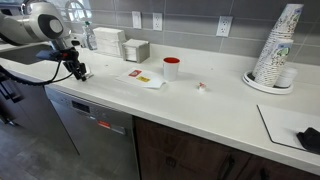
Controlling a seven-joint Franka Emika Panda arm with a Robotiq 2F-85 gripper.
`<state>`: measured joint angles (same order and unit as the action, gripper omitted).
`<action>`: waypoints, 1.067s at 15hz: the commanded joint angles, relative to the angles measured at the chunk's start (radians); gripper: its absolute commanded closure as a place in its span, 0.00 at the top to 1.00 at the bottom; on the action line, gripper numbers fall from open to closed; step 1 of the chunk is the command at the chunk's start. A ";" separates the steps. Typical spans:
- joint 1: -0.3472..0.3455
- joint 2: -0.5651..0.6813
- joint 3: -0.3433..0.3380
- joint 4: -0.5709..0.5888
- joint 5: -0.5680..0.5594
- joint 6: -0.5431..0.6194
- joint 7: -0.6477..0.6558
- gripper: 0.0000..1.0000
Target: Put the white sachet on the white napkin on the right
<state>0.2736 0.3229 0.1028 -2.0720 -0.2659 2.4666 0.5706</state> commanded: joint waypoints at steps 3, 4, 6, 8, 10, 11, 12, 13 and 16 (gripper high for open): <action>0.012 0.012 -0.015 0.013 0.009 0.005 -0.034 0.05; 0.011 -0.001 -0.018 0.008 0.007 -0.006 -0.037 0.01; 0.006 -0.024 -0.029 0.002 0.000 -0.025 -0.040 0.00; 0.002 -0.044 -0.044 -0.003 -0.012 -0.041 -0.042 0.04; -0.002 -0.058 -0.055 -0.004 -0.020 -0.057 -0.055 0.04; -0.009 -0.062 -0.052 -0.003 -0.015 -0.056 -0.085 0.04; -0.017 -0.063 -0.044 -0.003 0.000 -0.047 -0.125 0.27; -0.023 -0.064 -0.035 -0.003 0.012 -0.037 -0.164 0.29; -0.030 -0.046 -0.009 0.017 0.055 -0.035 -0.266 0.49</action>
<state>0.2600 0.2688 0.0645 -2.0653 -0.2486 2.4364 0.3962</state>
